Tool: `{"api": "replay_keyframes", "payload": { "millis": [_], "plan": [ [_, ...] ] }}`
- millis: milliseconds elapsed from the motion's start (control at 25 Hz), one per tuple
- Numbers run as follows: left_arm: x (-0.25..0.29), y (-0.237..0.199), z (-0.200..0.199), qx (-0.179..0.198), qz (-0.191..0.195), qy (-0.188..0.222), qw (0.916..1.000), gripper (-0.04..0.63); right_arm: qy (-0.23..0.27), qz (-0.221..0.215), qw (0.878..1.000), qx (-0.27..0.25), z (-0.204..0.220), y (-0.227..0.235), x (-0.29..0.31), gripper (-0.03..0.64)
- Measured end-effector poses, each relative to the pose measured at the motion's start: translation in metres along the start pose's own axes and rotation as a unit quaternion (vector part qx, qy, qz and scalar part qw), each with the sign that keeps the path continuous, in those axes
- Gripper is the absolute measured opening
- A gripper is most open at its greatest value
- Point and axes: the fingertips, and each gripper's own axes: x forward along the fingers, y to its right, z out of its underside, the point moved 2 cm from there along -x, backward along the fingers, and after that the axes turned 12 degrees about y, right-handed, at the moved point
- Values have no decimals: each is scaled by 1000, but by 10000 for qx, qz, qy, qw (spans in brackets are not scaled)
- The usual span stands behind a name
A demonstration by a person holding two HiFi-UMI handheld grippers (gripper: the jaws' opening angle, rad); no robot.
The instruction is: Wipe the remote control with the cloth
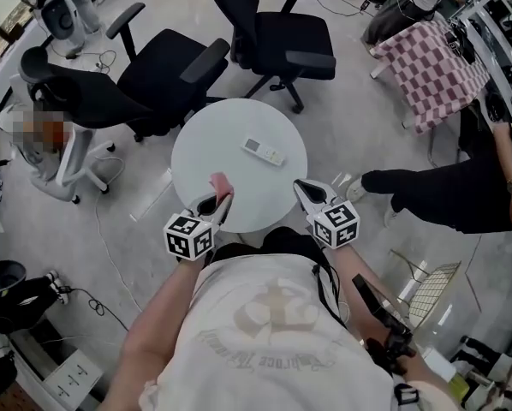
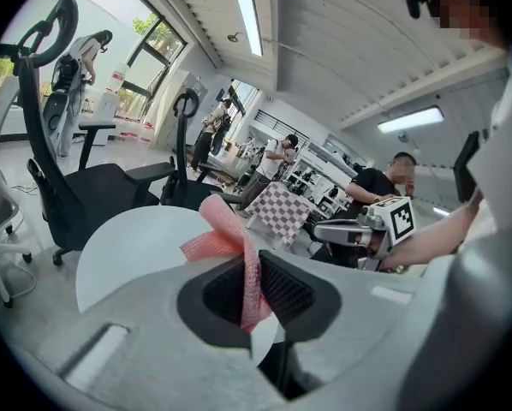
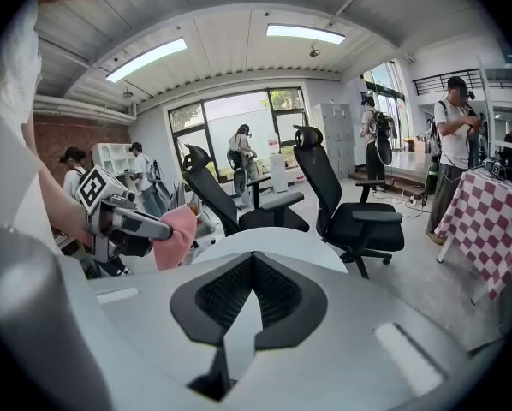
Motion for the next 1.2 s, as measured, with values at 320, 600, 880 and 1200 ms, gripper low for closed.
{"api": "replay_keyframes", "payload": {
  "millis": [320,600,880,1200],
  "plan": [
    [35,-14,-8,-95,-207,-261,9994,29,-440,-308,9985,-92,12,35,42,6],
    [75,-20,-11,-195,-478,-463,9976,29,-1006,-778,9909,-431,40,69,74,6],
    [118,-30,4,-214,-476,-899,9946,29,-1415,-935,9828,-726,69,92,98,6],
    [160,-33,21,-218,-322,-1355,9900,29,-1860,-1127,9719,-906,97,98,110,6]
  ]
}}
